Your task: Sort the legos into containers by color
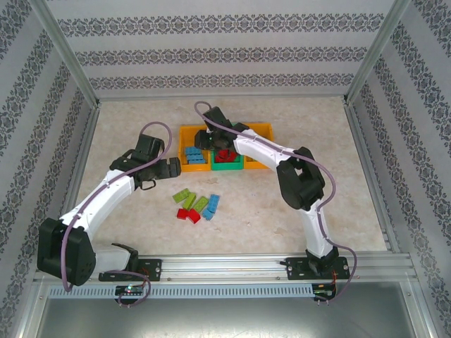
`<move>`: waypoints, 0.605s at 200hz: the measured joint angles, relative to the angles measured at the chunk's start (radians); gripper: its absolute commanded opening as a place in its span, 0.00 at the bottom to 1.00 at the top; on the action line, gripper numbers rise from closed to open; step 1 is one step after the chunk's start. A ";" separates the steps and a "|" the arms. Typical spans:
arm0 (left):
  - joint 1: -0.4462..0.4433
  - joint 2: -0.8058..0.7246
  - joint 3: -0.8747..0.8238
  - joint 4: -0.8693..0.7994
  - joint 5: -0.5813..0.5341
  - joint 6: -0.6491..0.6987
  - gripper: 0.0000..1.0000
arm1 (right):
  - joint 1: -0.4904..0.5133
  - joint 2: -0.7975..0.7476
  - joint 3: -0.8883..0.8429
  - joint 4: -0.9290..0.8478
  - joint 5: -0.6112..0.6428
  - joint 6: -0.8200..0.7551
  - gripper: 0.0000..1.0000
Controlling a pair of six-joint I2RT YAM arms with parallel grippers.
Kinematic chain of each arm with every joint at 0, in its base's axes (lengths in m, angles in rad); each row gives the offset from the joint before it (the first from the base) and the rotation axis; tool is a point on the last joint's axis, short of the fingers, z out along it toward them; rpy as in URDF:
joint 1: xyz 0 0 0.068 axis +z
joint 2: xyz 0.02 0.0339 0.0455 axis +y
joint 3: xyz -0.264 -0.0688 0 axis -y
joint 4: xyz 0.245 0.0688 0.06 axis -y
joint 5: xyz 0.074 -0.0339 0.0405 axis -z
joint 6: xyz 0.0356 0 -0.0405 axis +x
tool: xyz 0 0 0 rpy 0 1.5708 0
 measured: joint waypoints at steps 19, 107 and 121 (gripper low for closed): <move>-0.006 -0.008 -0.038 0.006 0.032 -0.001 1.00 | -0.013 0.034 0.043 -0.014 -0.032 0.005 0.41; -0.206 -0.064 -0.168 0.023 0.104 -0.027 0.92 | -0.013 0.074 0.105 -0.039 -0.101 0.010 0.52; -0.244 -0.060 -0.178 0.026 0.107 -0.040 0.91 | -0.013 0.074 0.110 -0.039 -0.108 0.011 0.56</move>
